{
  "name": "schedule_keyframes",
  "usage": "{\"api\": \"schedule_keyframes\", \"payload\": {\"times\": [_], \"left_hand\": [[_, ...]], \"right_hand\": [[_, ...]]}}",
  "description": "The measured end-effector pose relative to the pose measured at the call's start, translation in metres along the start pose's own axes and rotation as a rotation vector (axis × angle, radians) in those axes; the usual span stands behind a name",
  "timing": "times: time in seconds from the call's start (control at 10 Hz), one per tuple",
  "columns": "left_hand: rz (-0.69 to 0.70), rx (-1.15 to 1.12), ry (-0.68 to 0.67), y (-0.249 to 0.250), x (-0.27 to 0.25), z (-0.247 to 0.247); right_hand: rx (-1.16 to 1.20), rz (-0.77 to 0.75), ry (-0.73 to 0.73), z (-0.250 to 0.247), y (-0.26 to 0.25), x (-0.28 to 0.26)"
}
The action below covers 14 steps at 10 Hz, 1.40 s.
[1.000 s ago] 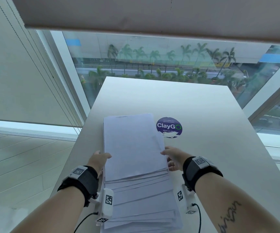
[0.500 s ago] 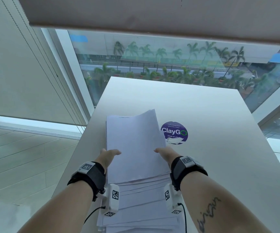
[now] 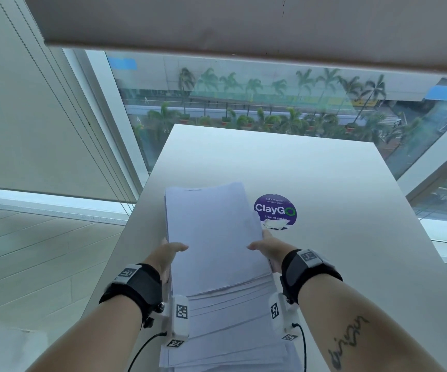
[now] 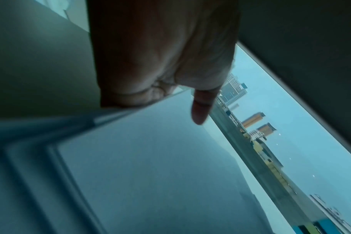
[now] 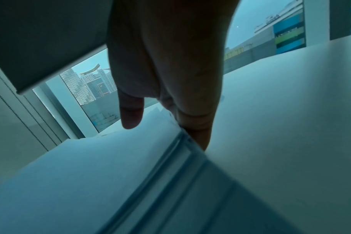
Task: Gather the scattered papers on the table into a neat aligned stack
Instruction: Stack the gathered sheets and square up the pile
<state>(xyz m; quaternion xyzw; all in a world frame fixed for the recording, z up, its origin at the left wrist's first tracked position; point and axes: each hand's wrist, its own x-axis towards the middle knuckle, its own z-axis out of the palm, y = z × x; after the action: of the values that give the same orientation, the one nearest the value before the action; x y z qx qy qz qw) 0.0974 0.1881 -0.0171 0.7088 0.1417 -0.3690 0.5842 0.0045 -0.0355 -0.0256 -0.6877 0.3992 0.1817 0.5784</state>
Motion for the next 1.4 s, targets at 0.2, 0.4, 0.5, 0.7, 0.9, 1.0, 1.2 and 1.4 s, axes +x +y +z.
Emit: {"api": "schedule_keyframes", "payload": {"times": [0.2, 0.4, 0.5, 0.7, 0.9, 1.0, 1.2, 1.4], "left_hand": [[0.089, 0.018, 0.169, -0.02, 0.0, -0.001], [0.078, 0.281, -0.1, -0.012, -0.012, -0.002], [0.082, 0.251, -0.08, -0.014, -0.02, -0.003], [0.196, 0.312, -0.019, -0.025, -0.034, 0.014], [0.18, 0.13, 0.06, -0.029, -0.041, 0.012], [0.179, 0.1, 0.069, -0.023, -0.047, 0.013], [0.655, 0.486, 0.504, 0.014, -0.079, 0.019], [1.42, 1.188, 0.44, 0.044, -0.106, 0.043]], "right_hand": [[0.029, 0.079, 0.133, 0.001, 0.009, -0.01], [-0.115, 0.002, -0.019, 0.006, 0.025, -0.021], [-0.066, -0.009, 0.004, 0.008, 0.03, -0.023], [-0.114, -0.009, 0.151, 0.009, 0.02, -0.048], [-0.375, -0.281, 0.382, -0.009, 0.011, -0.061], [-0.498, -0.423, 0.452, -0.031, -0.015, -0.09], [-0.743, -0.556, 0.39, -0.054, -0.045, -0.128], [-1.057, -0.618, 0.318, -0.048, -0.055, -0.153]]}}
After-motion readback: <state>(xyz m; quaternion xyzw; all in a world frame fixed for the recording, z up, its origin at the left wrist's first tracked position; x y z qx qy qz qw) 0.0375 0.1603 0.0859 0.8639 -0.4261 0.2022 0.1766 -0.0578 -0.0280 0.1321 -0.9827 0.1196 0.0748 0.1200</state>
